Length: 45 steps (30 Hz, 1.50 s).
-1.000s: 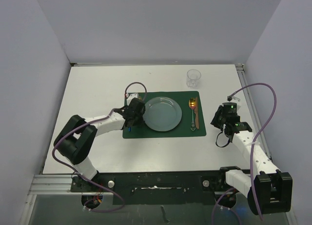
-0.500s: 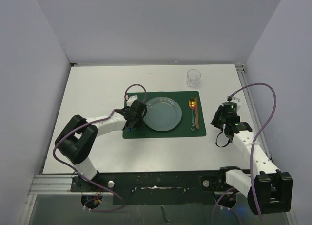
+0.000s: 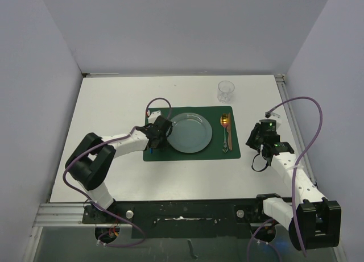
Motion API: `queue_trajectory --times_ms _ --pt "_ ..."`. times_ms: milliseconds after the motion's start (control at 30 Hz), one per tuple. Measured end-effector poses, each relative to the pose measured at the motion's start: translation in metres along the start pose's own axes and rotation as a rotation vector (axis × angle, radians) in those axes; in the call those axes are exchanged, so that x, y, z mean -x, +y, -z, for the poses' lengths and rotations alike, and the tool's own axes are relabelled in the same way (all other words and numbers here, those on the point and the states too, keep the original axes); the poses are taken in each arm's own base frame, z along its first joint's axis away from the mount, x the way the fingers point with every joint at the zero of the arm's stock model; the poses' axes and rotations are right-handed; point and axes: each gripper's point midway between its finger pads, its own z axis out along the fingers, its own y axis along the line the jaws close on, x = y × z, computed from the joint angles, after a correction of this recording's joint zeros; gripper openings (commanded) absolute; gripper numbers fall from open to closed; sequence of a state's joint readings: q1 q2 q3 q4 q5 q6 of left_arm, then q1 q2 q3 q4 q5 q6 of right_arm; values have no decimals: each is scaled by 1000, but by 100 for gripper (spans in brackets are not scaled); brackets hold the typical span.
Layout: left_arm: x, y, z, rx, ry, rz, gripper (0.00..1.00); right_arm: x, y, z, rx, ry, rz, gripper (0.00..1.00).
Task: Set the dinner table for one person
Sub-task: Adjust the fork on the napkin.
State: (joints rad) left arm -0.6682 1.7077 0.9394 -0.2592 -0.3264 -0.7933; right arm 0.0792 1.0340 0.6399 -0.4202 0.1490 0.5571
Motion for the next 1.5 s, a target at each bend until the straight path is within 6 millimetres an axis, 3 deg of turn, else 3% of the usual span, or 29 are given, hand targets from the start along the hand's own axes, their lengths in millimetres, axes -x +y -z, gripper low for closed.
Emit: queue_trajectory --times_ms 967,1500 --pt "-1 2 1 9 1 12 0 0 0 0 1 0 -5 26" --pt "-9 15 11 37 27 -5 0 4 3 1 8 -9 -17 26"
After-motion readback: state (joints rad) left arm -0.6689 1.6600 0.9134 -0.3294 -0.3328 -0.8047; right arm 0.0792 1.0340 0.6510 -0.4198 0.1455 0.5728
